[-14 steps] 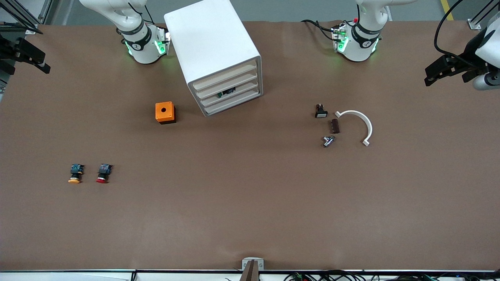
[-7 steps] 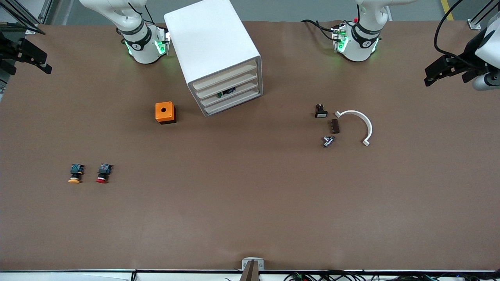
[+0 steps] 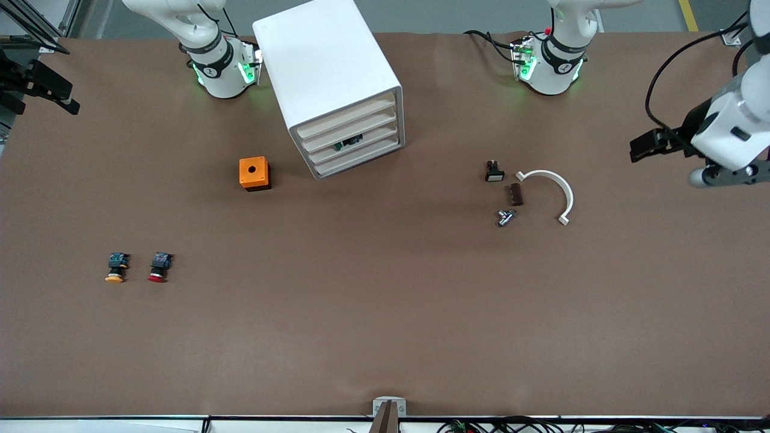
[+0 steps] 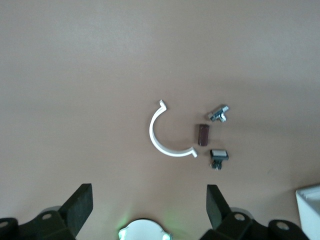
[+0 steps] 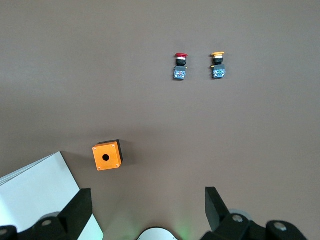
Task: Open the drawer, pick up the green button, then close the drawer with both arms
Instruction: 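Reach the left gripper to the white cabinet's drawer front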
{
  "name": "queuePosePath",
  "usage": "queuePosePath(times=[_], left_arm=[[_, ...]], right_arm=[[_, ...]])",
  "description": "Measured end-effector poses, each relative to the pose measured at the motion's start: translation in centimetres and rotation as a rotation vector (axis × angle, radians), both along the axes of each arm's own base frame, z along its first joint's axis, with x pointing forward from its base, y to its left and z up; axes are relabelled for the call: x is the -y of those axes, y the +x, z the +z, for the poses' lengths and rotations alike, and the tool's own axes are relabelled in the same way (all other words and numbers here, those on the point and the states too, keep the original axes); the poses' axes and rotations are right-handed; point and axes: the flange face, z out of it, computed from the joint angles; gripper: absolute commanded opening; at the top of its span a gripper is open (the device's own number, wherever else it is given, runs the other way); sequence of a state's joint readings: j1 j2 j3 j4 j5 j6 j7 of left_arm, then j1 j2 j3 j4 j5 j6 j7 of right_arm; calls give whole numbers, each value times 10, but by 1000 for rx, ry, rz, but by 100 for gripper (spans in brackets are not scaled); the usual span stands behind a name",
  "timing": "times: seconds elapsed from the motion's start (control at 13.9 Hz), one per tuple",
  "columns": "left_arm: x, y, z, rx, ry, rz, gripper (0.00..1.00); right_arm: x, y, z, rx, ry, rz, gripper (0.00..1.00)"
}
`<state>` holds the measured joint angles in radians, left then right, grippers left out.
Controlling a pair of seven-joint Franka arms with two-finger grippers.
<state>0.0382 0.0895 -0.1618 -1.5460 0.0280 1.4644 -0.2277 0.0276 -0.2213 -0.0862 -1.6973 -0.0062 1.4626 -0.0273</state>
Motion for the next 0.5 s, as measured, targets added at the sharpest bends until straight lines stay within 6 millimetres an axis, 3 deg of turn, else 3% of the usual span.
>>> queuePosePath(times=[0.14, 0.5], left_arm=[[18, 13, -33, -10, 7, 55, 100], [95, 33, -107, -21, 26, 155, 100]], right_arm=[[0, 0, 0, 2, 1, -2, 100], [-1, 0, 1, 4, 0, -1, 100]])
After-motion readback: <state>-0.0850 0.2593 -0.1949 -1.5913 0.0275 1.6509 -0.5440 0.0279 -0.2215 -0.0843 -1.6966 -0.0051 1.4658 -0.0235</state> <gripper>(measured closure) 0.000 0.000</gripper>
